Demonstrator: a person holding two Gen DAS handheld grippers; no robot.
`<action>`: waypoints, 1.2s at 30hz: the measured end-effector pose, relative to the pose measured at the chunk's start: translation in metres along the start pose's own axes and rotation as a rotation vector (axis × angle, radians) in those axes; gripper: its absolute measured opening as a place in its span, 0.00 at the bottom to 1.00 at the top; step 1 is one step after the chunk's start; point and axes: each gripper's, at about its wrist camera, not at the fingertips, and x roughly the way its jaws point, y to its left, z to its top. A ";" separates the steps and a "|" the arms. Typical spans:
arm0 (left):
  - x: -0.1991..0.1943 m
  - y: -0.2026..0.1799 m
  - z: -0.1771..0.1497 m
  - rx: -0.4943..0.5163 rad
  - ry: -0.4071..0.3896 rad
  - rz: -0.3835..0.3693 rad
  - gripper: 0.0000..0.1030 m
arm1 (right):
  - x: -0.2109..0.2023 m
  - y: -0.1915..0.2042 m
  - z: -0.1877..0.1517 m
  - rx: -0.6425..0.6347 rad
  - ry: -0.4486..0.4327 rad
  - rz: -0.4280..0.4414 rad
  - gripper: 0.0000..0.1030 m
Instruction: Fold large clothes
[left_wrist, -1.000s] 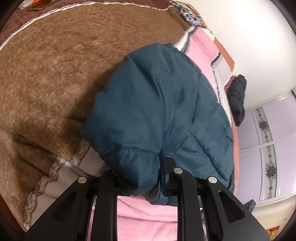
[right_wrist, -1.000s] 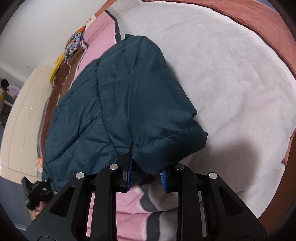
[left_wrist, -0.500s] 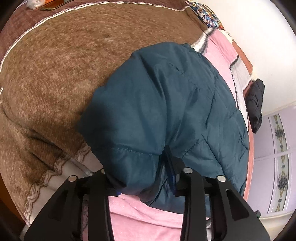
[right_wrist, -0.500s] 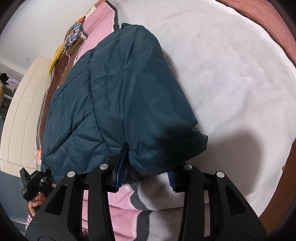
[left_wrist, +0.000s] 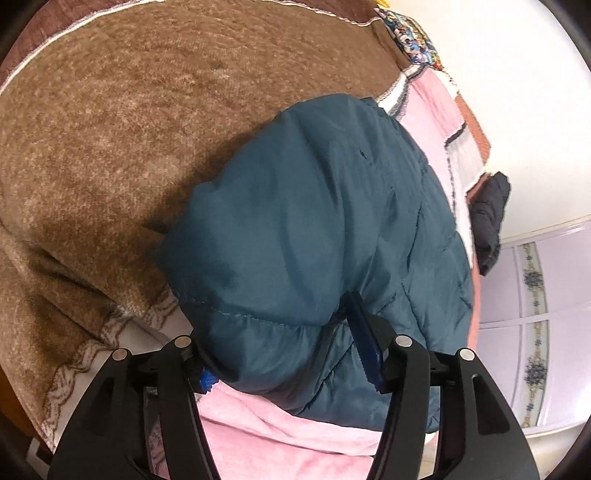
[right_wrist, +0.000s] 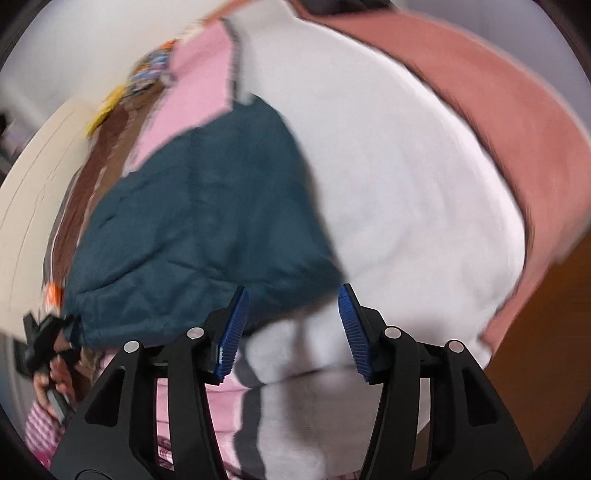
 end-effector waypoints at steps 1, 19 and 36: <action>0.000 0.003 0.001 -0.003 -0.002 -0.019 0.56 | -0.006 0.020 0.005 -0.061 -0.022 0.026 0.41; -0.014 0.001 -0.001 0.055 -0.028 -0.164 0.20 | 0.133 0.237 0.068 -0.447 0.070 0.034 0.14; -0.022 -0.009 -0.001 0.125 -0.040 -0.173 0.20 | 0.211 0.234 0.065 -0.453 0.180 -0.045 0.14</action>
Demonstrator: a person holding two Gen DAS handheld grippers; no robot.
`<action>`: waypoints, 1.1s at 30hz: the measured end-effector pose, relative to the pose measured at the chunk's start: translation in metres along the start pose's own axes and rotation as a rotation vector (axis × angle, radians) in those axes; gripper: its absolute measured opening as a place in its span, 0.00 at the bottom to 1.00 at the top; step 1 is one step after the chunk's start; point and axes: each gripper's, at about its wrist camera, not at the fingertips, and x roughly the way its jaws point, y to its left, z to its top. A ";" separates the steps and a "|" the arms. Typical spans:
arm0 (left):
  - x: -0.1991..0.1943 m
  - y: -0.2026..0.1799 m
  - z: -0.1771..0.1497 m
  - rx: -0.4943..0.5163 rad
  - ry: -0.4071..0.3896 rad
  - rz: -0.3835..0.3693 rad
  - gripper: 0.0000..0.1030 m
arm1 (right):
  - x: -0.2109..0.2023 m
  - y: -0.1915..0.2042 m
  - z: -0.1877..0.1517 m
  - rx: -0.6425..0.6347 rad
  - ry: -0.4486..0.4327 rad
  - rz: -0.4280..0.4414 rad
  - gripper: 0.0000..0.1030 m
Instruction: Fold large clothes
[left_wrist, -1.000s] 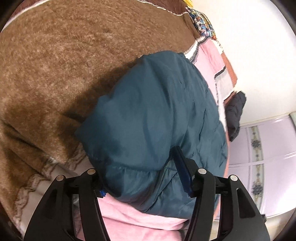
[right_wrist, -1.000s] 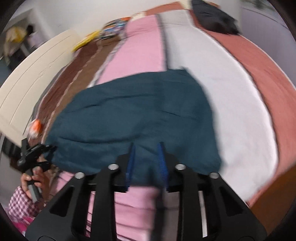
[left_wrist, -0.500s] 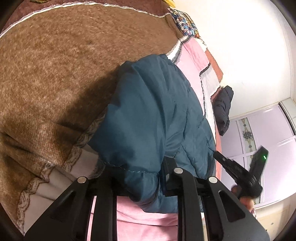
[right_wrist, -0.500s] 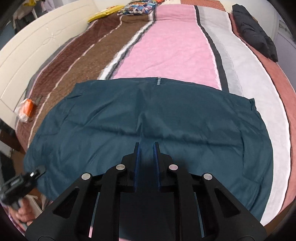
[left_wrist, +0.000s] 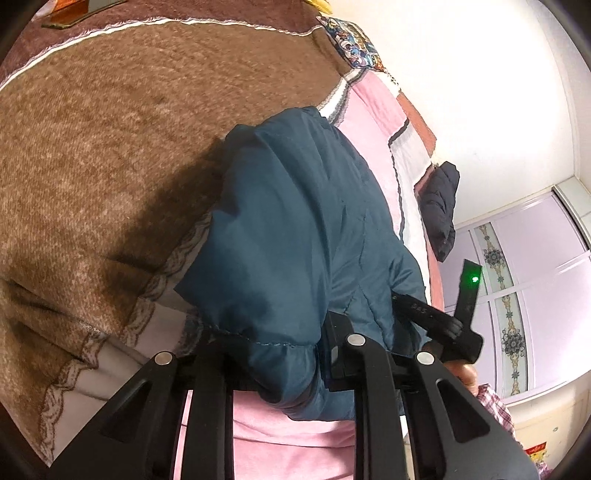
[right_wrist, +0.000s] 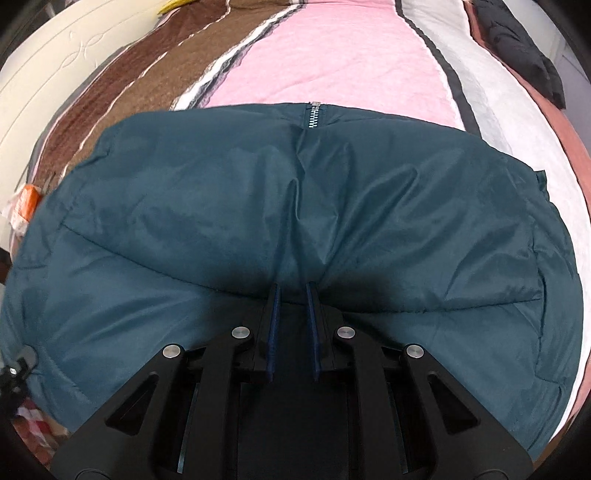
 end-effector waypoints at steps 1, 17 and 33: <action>0.000 -0.001 0.000 0.001 -0.001 -0.003 0.20 | 0.001 0.001 -0.001 -0.007 -0.004 -0.007 0.14; -0.012 -0.024 0.000 0.052 -0.029 0.007 0.20 | -0.090 -0.001 -0.059 -0.025 -0.041 0.205 0.14; -0.023 -0.093 -0.015 0.281 -0.049 0.066 0.20 | -0.027 0.005 -0.098 -0.002 0.106 0.188 0.13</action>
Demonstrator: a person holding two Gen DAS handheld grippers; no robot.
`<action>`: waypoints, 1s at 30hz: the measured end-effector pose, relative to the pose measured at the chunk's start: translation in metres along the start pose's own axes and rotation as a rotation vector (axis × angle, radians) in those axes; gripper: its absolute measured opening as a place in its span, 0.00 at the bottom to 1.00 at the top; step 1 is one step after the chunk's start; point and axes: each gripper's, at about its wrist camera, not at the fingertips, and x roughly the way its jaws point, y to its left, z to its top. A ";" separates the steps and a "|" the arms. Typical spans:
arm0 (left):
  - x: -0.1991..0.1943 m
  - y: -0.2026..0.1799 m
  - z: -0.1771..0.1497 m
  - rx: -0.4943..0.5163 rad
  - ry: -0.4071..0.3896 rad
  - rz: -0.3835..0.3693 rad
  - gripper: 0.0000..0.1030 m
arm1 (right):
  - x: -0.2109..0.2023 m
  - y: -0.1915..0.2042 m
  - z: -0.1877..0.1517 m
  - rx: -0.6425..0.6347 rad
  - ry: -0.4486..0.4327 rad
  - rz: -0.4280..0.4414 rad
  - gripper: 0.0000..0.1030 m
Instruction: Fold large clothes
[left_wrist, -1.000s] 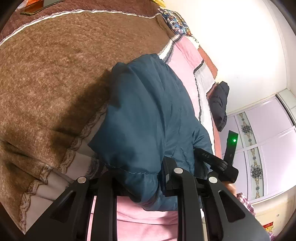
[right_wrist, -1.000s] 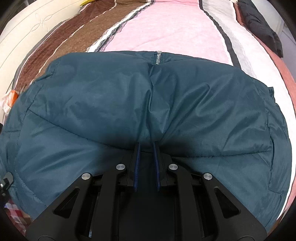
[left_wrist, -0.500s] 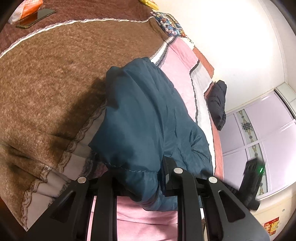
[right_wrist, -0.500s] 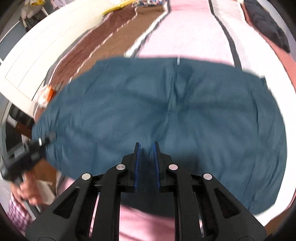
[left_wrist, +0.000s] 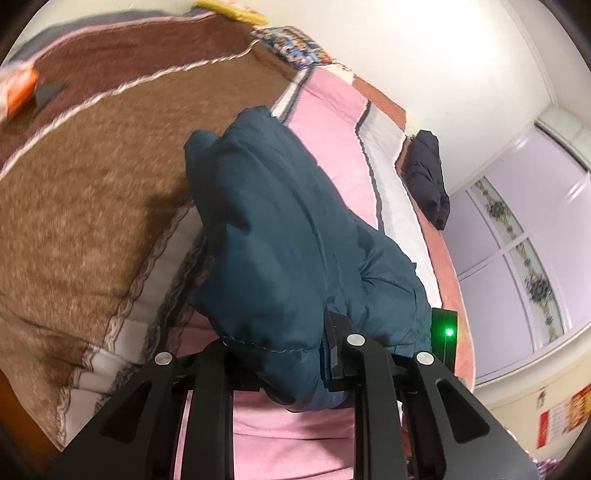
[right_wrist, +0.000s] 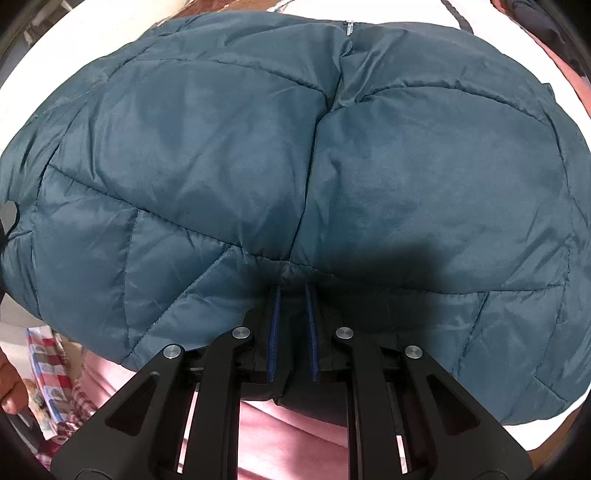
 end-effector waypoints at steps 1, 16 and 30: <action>-0.002 -0.003 0.001 0.009 -0.006 -0.001 0.20 | -0.005 -0.001 -0.001 0.006 -0.012 0.015 0.13; -0.010 -0.080 0.004 0.187 -0.014 0.000 0.20 | -0.121 -0.114 -0.081 0.302 -0.315 0.058 0.13; 0.033 -0.209 -0.025 0.531 0.061 -0.068 0.20 | -0.081 -0.169 -0.072 0.474 -0.239 0.141 0.13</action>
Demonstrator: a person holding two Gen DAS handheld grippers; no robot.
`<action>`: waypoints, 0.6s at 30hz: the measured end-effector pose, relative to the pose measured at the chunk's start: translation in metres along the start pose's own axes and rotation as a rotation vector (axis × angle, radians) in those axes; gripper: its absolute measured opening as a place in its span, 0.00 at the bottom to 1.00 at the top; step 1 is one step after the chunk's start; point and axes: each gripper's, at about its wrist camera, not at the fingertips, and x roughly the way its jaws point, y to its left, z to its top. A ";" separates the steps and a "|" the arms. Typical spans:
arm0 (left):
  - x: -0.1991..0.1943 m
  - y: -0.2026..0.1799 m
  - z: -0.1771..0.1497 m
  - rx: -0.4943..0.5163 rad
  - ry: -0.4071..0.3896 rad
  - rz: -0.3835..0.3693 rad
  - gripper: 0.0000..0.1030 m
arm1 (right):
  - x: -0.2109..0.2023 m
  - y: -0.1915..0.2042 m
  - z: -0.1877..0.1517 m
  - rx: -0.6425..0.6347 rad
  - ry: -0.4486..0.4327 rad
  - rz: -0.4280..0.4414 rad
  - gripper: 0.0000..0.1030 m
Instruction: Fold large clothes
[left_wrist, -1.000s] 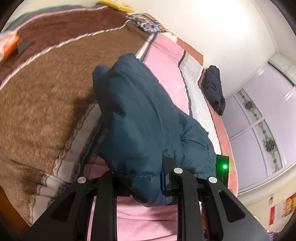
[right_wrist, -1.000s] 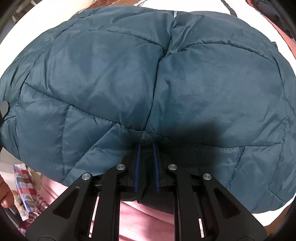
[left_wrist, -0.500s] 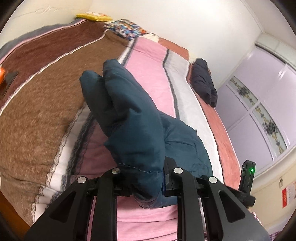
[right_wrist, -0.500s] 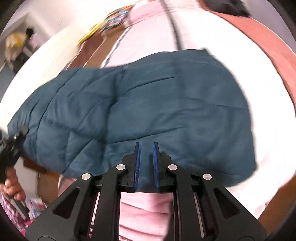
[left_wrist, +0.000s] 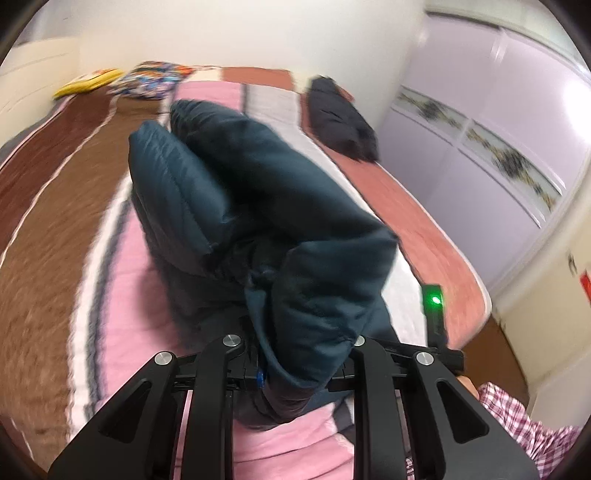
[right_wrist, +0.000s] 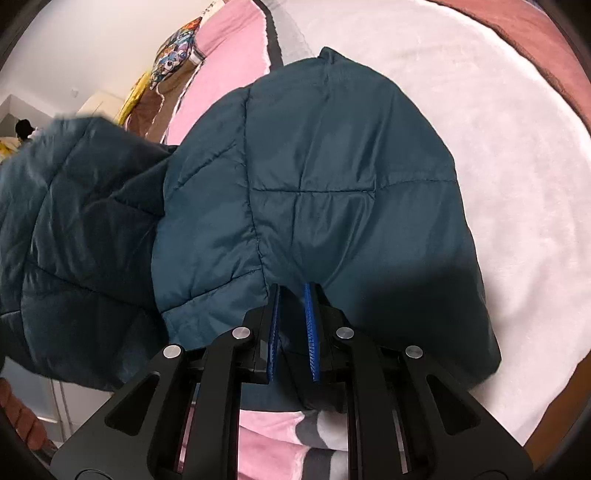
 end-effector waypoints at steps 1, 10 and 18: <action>0.008 -0.009 0.001 0.023 0.014 -0.012 0.20 | -0.002 -0.002 0.000 0.006 0.003 0.019 0.13; 0.089 -0.069 -0.011 0.146 0.173 -0.105 0.20 | -0.048 -0.056 -0.013 0.138 -0.047 0.109 0.14; 0.133 -0.100 -0.041 0.262 0.269 -0.112 0.24 | -0.068 -0.078 -0.023 0.209 -0.077 0.163 0.14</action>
